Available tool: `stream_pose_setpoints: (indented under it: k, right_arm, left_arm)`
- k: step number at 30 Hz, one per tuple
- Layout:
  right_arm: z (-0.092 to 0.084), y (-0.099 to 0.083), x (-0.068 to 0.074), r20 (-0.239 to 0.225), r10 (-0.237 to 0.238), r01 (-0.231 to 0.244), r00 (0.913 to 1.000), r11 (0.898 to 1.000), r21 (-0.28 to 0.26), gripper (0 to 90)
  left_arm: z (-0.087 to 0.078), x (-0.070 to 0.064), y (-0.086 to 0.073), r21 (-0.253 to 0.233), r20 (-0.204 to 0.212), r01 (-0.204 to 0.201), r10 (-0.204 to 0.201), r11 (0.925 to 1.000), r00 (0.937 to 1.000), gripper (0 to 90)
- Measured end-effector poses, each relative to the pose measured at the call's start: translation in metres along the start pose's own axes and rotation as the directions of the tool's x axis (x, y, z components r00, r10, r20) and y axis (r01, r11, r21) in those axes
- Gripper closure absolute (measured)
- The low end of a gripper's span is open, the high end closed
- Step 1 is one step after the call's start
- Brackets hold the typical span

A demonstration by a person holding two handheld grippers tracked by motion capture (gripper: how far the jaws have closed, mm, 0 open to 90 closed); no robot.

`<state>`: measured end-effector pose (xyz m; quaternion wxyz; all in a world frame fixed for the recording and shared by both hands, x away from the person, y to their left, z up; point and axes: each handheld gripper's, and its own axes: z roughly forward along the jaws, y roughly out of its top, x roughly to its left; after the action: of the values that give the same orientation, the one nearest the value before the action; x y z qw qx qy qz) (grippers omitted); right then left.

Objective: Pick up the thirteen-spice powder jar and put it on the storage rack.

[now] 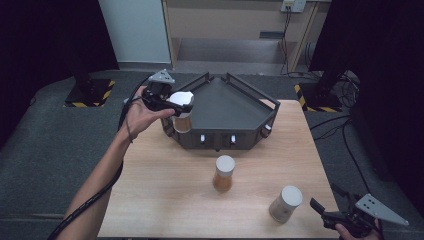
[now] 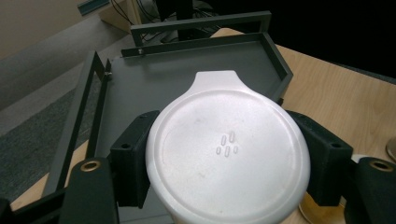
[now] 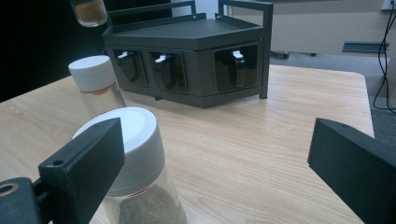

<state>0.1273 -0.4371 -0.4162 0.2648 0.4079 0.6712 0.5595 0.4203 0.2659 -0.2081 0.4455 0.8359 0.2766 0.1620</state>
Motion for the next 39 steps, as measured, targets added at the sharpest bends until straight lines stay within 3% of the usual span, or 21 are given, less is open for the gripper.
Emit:
stream_pose_setpoints:
  k: [11,17,22,28,39]
  right_arm:
    - [0.000,0.000,-0.001,0.000,0.001,-0.001,1.0000,1.000,0.000,4.6]
    - [0.000,0.000,-0.001,0.000,0.005,-0.005,1.0000,1.000,0.000,4.6]
    - [-0.001,0.000,-0.001,-0.001,0.004,-0.004,1.0000,1.000,0.000,4.6]
    - [-0.001,-0.001,-0.002,0.001,0.005,-0.005,1.0000,1.000,-0.002,4.6]
    - [-0.001,-0.001,-0.002,0.001,0.007,-0.007,1.0000,1.000,-0.004,4.6]
  left_arm:
    - [0.019,0.010,0.009,-0.010,-0.060,0.043,-0.044,0.9990,0.9972,30.6]
    - [0.030,0.014,0.008,-0.023,-0.096,0.074,-0.075,0.9970,0.9925,30.6]
    - [0.037,0.018,0.012,-0.007,-0.124,0.088,-0.088,0.9961,0.9883,30.6]
    - [0.045,0.020,0.011,0.006,-0.137,0.092,-0.090,0.9958,0.9864,30.6]
    - [0.063,0.024,0.000,0.011,-0.156,0.135,-0.131,0.9908,0.9789,30.5]
